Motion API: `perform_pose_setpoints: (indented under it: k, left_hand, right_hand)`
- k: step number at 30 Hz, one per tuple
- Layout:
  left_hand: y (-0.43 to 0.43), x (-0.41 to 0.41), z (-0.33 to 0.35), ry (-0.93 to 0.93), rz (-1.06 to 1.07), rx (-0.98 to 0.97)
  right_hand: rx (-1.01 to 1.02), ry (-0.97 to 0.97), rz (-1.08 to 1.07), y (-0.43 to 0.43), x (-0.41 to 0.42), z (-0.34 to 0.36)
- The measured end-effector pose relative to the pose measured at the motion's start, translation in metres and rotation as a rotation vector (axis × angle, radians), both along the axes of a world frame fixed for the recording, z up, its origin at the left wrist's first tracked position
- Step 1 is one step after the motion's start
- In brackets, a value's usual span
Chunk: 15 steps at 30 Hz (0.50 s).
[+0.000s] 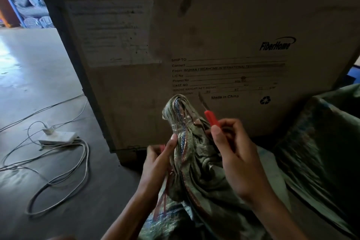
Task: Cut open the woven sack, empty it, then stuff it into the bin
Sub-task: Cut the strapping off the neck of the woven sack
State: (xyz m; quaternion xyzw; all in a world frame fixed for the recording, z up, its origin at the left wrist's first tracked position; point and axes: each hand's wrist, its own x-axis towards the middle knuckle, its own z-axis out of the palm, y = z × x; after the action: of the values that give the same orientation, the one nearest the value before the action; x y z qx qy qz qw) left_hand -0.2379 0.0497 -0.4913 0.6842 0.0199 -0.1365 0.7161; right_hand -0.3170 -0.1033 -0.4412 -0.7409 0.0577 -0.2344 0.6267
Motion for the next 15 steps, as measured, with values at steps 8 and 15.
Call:
perform_pose_setpoints:
  k: [8,15]
  left_hand:
    - [0.019,0.016,0.013,-0.001,-0.149,-0.339]
    - [0.013,0.022,0.016,-0.008,0.037,-0.317]
  right_hand:
    - [0.003,0.042,0.05,0.009,0.003,-0.005]
    - [-0.333,-0.02,-0.085,0.018,-0.001,-0.003]
